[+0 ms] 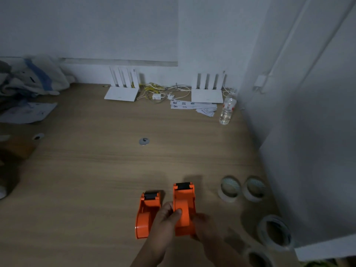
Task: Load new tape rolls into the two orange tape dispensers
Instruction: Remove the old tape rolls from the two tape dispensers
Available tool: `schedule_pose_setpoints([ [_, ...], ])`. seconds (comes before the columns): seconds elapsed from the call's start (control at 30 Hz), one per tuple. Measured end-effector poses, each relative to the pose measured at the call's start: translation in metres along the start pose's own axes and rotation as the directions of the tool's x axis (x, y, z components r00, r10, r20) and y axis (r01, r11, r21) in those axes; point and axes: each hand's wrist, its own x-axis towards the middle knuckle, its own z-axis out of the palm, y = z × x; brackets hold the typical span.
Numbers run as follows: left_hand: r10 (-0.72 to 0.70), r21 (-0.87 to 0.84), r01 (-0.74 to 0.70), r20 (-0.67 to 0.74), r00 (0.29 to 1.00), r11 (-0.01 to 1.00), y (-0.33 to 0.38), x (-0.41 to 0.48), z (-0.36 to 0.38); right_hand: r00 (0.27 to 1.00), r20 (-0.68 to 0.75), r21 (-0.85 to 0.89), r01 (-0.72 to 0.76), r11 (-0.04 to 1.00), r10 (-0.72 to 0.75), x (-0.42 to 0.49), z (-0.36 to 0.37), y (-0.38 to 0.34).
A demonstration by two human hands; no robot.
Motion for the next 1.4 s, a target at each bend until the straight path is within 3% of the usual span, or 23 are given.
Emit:
schedule_pose_setpoints([
  [0.2,-0.007,0.091,0.009,-0.019,1.0,0.996,-0.017,0.005,-0.007,0.994,-0.074,0.255,-0.056,0.965,0.077,-0.005,0.006,0.001],
  [0.3,-0.035,0.115,0.039,-0.038,0.999,0.993,-0.019,0.008,-0.008,0.993,-0.081,0.262,-0.056,0.963,0.08,-0.006,0.002,0.0],
  [0.4,0.002,0.277,0.001,-0.011,1.0,0.961,-0.026,0.012,-0.008,0.99,-0.102,0.258,-0.064,0.964,0.093,-0.002,-0.001,0.001],
  [0.5,0.002,0.43,-0.009,0.016,1.0,0.903,-0.035,0.013,-0.007,0.987,-0.127,0.202,-0.07,0.977,0.097,0.002,-0.003,0.011],
  [0.7,-0.012,0.507,-0.038,0.096,0.995,0.861,-0.053,0.021,-0.009,0.981,-0.187,0.07,-0.034,0.997,0.047,0.009,-0.002,0.034],
  [1.03,-0.018,0.519,-0.024,0.076,0.997,0.854,-0.07,0.024,-0.009,0.988,-0.146,0.093,-0.034,0.995,0.047,0.022,-0.002,0.062],
  [1.2,-0.075,0.496,0.036,0.059,0.995,0.868,-0.068,0.02,-0.01,0.972,-0.236,-0.009,0.013,1.0,-0.014,0.01,-0.005,0.069],
  [1.4,-0.043,0.44,0.032,0.014,0.999,0.897,-0.066,0.011,-0.012,0.92,-0.377,-0.193,0.032,0.981,-0.105,-0.034,-0.009,0.06],
])
